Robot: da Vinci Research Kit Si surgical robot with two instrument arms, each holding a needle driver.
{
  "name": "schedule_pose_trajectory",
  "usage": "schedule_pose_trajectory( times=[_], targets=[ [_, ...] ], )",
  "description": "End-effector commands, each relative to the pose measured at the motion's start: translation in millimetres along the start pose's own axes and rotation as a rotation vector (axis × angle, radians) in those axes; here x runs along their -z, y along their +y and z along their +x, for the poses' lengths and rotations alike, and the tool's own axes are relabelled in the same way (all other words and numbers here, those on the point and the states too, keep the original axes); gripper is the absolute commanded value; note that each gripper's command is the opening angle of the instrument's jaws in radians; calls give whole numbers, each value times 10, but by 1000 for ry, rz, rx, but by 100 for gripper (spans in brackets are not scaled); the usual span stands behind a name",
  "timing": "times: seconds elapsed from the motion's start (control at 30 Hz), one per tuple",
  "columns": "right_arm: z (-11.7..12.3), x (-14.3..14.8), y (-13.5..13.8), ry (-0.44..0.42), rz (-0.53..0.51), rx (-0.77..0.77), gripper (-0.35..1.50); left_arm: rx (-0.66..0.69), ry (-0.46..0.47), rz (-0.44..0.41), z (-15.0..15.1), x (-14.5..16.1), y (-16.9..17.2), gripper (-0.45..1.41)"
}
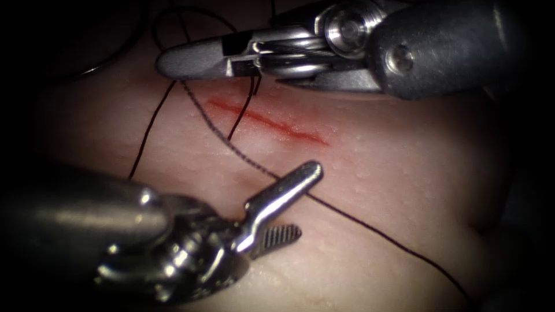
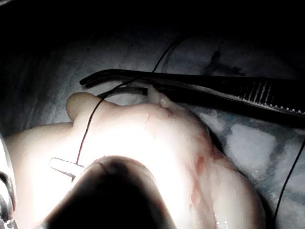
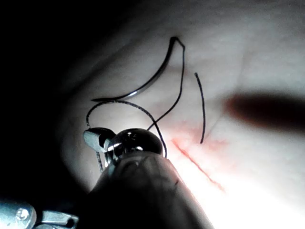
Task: Wound Closure
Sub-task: Left gripper regrasps suture distally from previous grasp
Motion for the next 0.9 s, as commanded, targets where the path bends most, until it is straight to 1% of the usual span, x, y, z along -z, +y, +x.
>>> schedule_pose_trajectory(
  times=[0.03,0.33,0.43,0.57,0.7,0.73,0.9],
  targets=[
    [-4,-7,3,1,-1,0,-35,-3,3,2,7,-3,8,84],
    [-5,-7,3,2,-4,-7,-35,-4,1,46,6,-12,7,83],
    [-5,-7,3,2,-5,-7,-35,-15,3,53,5,-12,7,78],
    [-6,-7,3,2,-5,-6,-35,-19,1,62,4,-14,5,69],
    [-7,-6,3,1,-4,-5,-35,-24,-1,67,4,-15,5,52],
    [-8,-6,3,1,-4,-5,-35,-24,-3,70,4,-16,5,44],
    [-9,-3,3,-3,-6,-4,-35,-35,-9,75,4,-25,5,32]
  ],
)
